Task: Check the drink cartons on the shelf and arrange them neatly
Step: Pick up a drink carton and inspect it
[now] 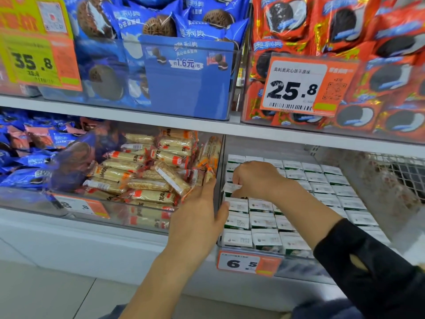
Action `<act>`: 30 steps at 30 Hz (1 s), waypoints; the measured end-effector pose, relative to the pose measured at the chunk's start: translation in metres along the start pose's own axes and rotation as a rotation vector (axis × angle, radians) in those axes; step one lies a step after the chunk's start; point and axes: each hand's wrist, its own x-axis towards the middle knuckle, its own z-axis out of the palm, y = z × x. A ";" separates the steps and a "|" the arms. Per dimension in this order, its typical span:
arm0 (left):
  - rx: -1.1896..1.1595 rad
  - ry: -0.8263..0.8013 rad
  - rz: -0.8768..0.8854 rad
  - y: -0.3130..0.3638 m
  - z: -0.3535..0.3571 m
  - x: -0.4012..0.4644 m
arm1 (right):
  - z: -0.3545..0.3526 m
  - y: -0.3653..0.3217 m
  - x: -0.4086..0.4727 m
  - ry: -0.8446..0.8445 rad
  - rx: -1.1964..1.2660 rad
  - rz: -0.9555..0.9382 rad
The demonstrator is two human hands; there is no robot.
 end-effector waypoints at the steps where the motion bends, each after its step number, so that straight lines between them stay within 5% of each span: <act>1: 0.007 -0.007 -0.003 0.000 0.000 0.001 | 0.001 0.000 0.002 -0.012 0.003 -0.002; 6: 0.003 -0.031 -0.012 -0.001 -0.002 0.000 | -0.001 0.015 -0.006 0.038 0.286 0.030; 14: -0.044 0.018 0.018 -0.002 -0.001 -0.002 | -0.010 0.028 -0.067 0.520 1.219 0.304; 19: -0.226 0.070 0.060 0.010 -0.007 -0.004 | 0.008 0.018 -0.114 0.449 1.709 0.436; 25: -0.604 0.108 0.093 0.035 -0.012 -0.016 | 0.010 0.016 -0.132 0.488 1.845 0.331; 30: -0.460 -0.062 0.071 0.046 0.001 -0.016 | 0.011 0.015 -0.135 0.540 1.847 0.303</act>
